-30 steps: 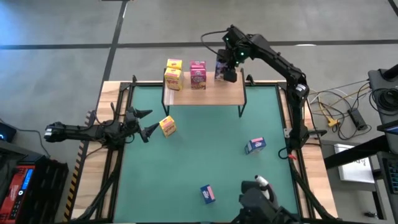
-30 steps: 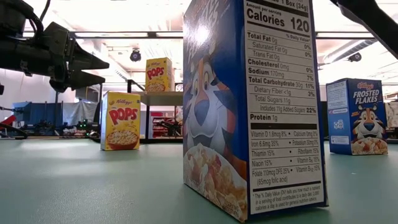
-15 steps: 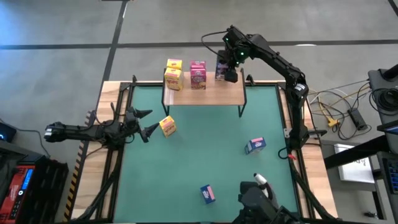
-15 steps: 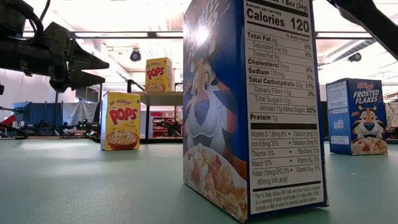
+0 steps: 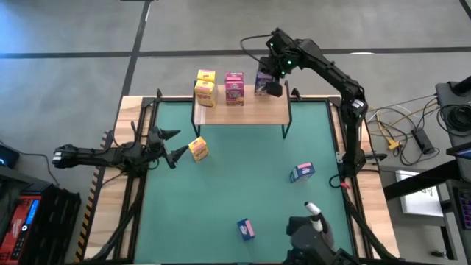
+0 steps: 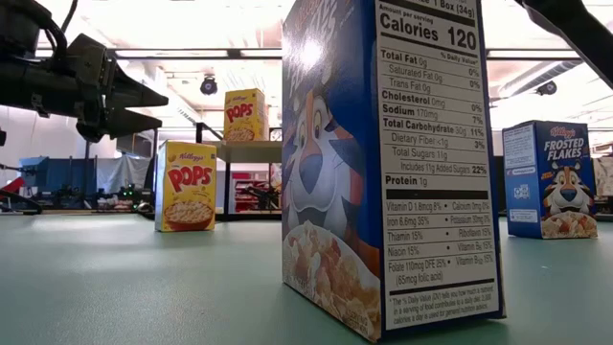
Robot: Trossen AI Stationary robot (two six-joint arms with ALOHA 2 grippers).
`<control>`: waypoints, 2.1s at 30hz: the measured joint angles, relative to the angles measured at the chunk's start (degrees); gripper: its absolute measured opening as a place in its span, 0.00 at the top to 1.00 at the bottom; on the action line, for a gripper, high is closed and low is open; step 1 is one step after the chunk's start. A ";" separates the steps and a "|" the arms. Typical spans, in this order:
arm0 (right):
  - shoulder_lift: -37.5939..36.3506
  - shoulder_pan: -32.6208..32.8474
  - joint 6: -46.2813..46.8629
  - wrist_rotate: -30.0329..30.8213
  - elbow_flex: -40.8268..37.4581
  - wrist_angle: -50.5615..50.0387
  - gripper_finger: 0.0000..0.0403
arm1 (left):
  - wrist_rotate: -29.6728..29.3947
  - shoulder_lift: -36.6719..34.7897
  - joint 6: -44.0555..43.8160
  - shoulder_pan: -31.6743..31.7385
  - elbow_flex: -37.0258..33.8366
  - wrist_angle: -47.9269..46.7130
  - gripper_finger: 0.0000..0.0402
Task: Stack cereal on shelf
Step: Put the bottom blue cereal box on the shelf
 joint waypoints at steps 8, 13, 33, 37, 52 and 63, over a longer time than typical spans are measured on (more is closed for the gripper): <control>-3.10 0.00 -0.56 0.43 0.04 -0.02 0.05 | 0.00 0.00 0.01 0.00 0.00 0.01 0.04; -5.37 0.00 1.04 3.05 0.07 -0.04 0.05 | 0.00 0.00 0.00 0.00 0.00 -0.01 0.04; -10.06 5.09 24.70 11.06 -0.87 -16.28 0.05 | 0.00 0.00 0.02 0.00 0.00 0.01 0.04; -10.06 9.35 31.71 11.07 -4.23 -18.82 0.05 | 0.00 0.00 0.00 0.00 0.00 -0.01 0.04; -10.10 33.62 58.92 15.13 -17.73 -16.72 0.05 | 0.00 -0.01 0.01 0.00 0.00 0.01 0.04; -10.10 54.50 79.93 22.56 -26.66 -1.69 0.05 | 0.00 0.00 0.02 0.00 0.00 0.01 0.04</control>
